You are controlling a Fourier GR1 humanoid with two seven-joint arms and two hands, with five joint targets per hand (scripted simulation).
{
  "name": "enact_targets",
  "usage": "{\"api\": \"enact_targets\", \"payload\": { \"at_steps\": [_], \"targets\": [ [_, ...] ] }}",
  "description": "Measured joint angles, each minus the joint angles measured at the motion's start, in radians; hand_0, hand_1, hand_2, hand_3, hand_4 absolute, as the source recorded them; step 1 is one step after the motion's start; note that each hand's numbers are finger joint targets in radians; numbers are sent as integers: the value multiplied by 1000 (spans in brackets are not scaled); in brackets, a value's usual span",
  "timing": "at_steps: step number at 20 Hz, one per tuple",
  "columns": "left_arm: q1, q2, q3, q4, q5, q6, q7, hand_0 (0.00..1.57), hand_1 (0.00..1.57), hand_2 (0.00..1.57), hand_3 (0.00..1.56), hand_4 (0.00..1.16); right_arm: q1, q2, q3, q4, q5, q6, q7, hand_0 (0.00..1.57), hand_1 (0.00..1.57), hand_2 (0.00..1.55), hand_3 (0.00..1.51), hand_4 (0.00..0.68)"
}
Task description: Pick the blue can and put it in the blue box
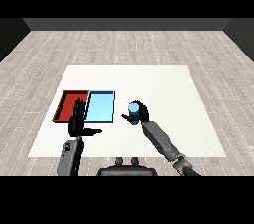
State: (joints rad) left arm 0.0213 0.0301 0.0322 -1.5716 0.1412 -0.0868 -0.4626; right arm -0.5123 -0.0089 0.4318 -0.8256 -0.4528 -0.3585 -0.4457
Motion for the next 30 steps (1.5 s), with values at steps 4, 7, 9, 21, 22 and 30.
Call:
{"api": "enact_targets", "payload": {
  "at_steps": [4, 7, 9, 21, 22, 30],
  "targets": [
    [-18, -8, -28, 13, -42, 24, 25, 0, 0, 0, 0, 0, -17, -7, -21, -60, 43, -4, 29, 1493, 1493, 1457, 1413, 652],
    [-32, -19, -81, 37, -45, 57, 40, 0, 0, 0, 0, 0, -23, -26, -28, -131, 67, 1, 67, 1470, 1470, 1441, 1409, 651],
    [-63, -22, -92, 60, -42, 56, 57, 0, 0, 0, 0, 0, -12, -28, -18, -188, 88, 1, 69, 1441, 1441, 1428, 1411, 665],
    [-161, -29, -192, 169, -26, 108, 121, 0, 0, 0, 0, 0, 31, -61, -118, -337, 183, 120, 110, 1432, 1432, 1448, 1419, 659],
    [-154, -29, -200, 171, -24, 108, 109, 0, 0, 0, 0, 0, 29, -53, -125, -341, 195, 125, 116, 1431, 1431, 1437, 1412, 654],
    [-247, -29, -279, 231, 1, 196, 126, 0, 0, 0, 0, 0, 28, -14, -160, -378, 253, 151, 146, 1422, 1422, 1444, 1412, 661]
  ]
}}
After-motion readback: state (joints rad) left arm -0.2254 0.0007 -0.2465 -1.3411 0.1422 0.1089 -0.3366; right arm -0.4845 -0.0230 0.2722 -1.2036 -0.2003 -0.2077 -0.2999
